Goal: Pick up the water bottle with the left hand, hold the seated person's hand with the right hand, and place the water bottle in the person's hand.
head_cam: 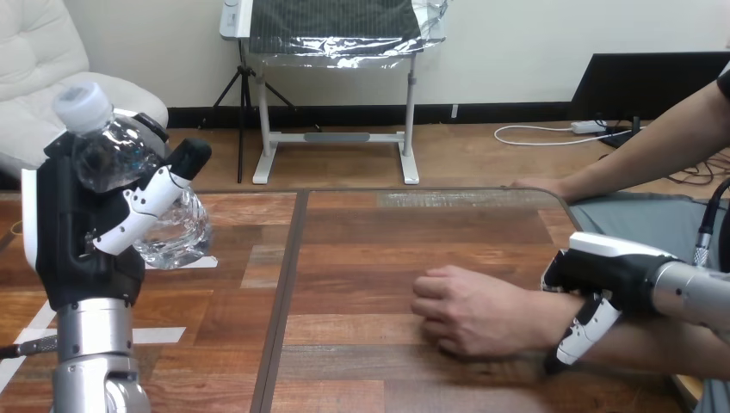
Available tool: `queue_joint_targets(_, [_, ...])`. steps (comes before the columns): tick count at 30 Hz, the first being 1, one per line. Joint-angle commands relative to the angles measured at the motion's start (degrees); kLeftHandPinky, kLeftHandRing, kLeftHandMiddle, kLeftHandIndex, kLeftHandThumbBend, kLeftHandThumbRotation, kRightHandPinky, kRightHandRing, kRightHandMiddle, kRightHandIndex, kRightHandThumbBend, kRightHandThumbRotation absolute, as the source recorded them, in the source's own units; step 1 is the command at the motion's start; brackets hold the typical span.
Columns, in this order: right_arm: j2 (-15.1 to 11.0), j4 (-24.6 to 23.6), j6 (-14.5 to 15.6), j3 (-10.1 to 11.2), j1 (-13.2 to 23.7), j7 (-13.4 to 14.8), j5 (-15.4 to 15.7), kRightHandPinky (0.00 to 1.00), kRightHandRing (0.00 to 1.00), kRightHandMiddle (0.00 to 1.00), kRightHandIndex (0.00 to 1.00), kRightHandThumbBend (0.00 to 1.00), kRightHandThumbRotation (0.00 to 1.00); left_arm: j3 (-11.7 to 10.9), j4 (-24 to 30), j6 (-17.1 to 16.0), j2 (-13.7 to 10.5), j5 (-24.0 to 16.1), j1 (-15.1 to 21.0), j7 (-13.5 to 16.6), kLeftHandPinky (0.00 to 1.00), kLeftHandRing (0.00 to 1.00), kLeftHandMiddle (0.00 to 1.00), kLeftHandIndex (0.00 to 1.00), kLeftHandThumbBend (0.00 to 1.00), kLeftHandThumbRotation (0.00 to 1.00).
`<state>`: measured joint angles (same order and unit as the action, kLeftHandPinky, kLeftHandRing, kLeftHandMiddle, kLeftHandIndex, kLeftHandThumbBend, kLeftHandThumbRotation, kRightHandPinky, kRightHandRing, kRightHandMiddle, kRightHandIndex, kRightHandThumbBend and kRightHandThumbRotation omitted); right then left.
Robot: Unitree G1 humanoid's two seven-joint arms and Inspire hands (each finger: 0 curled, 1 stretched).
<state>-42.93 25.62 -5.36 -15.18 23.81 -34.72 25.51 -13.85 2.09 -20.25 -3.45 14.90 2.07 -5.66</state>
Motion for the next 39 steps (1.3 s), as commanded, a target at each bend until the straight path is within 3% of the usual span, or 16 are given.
queue_joint_targets(1, [-0.5,-3.2,0.2,2.9,2.6,0.2,-2.0,0.18,0.23,0.3,0.32,0.82,0.03,1.1,0.1,-0.6,-0.3,0.0,4.4,-0.8,0.17,0.22,0.27,0.31,0.62,0.0])
queue_joint_targets(13, [-1.1,-5.0,2.1,3.6,3.5,-0.7,-2.2,0.2,0.26,0.32,0.32,0.82,0.03,1.7,0.0,0.1,0.1,0.3,4.6,-0.8,0.16,0.22,0.27,0.31,0.62,0.0])
queue_joint_targets(22, [-1.0,-4.8,1.8,4.0,4.2,-0.4,-2.1,0.2,0.26,0.33,0.33,0.82,0.05,2.3,0.4,0.8,0.1,-0.8,4.6,0.2,0.16,0.21,0.27,0.3,0.62,0.0])
queue_joint_targets(39, [0.3,-3.5,0.3,4.7,4.7,3.7,-1.9,0.17,0.23,0.3,0.32,0.85,0.02,3.3,-0.7,0.4,0.4,-1.6,4.9,0.2,0.17,0.22,0.27,0.3,0.64,0.0])
